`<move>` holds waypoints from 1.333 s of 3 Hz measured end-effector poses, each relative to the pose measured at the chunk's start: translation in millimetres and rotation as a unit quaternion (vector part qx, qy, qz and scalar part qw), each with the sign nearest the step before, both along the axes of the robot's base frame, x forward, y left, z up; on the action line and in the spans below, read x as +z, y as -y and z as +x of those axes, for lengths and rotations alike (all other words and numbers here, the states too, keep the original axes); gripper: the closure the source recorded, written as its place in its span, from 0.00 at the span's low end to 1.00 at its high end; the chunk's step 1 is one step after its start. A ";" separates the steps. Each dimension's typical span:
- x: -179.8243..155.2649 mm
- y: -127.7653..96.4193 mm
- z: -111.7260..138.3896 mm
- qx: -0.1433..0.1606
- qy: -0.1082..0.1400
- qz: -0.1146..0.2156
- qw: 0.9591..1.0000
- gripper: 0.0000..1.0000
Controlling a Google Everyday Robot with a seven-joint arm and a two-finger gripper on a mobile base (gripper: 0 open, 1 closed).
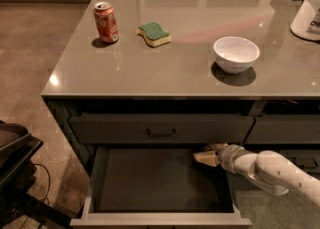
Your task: Pick rxbar chocolate from middle drawer and place on counter
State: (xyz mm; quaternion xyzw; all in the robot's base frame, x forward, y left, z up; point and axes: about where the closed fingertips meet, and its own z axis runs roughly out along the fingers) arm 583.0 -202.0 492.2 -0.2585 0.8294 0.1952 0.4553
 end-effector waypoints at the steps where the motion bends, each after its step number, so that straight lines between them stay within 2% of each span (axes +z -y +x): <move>1: -2.8 -0.9 -24.6 -0.022 -0.024 -0.001 0.999 1.00; 2: -20.5 -22.3 -55.0 -0.006 -0.049 -0.003 0.999 1.00; 3: -20.4 -22.3 -55.0 -0.006 -0.049 -0.003 0.999 1.00; 4: 17.2 -23.9 -74.1 -0.014 -0.030 -0.017 0.999 1.00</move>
Offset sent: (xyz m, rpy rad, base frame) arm -0.0184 0.0006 -0.0021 -0.0011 0.0362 -0.0325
